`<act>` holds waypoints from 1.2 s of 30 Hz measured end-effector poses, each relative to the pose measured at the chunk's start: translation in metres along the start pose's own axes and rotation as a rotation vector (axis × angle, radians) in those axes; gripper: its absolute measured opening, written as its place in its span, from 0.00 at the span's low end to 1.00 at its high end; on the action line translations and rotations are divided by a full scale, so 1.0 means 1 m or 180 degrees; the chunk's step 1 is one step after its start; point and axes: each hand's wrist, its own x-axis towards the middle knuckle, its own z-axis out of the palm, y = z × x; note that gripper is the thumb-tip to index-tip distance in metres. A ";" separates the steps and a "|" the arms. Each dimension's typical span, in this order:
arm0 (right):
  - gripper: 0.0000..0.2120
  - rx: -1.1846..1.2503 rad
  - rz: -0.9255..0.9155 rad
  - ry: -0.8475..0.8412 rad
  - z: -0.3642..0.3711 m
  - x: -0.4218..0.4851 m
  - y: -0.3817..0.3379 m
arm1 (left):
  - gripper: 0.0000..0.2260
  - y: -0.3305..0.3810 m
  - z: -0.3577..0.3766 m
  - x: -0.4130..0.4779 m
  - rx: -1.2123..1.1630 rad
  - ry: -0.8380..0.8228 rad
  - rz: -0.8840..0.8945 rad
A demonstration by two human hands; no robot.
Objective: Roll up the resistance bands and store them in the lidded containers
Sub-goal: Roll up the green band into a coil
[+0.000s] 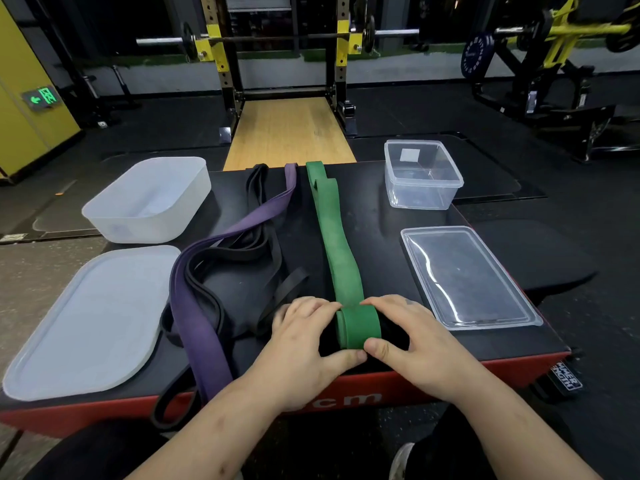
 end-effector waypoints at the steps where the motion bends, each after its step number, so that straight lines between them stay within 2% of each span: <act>1: 0.32 -0.0016 -0.0014 -0.0067 -0.001 -0.001 0.002 | 0.35 0.000 -0.001 0.000 0.0041 -0.0034 0.0001; 4: 0.36 -0.0037 -0.0056 -0.0214 -0.003 -0.002 0.002 | 0.34 0.002 -0.003 0.002 0.0081 -0.0070 -0.0016; 11: 0.33 -0.0061 0.0011 -0.0007 0.000 0.001 0.002 | 0.37 -0.001 0.003 -0.002 -0.0104 0.0041 0.0098; 16: 0.27 0.0093 -0.0071 -0.0049 -0.002 0.001 0.002 | 0.38 -0.004 0.004 0.000 -0.0182 0.0133 0.0144; 21: 0.38 0.0030 -0.0029 -0.0220 -0.002 -0.001 0.005 | 0.38 -0.002 0.002 0.001 -0.0201 0.0088 0.0026; 26: 0.31 -0.0085 -0.0123 0.0022 0.002 0.003 0.001 | 0.32 0.004 -0.002 0.001 -0.0090 0.0056 0.0017; 32: 0.25 -0.0019 -0.0121 -0.0027 0.001 0.002 0.002 | 0.35 0.000 -0.001 -0.002 -0.0290 0.0062 0.0069; 36: 0.30 0.0016 -0.0144 -0.0058 0.000 0.001 0.005 | 0.34 -0.002 -0.001 -0.002 -0.0357 0.0162 0.0092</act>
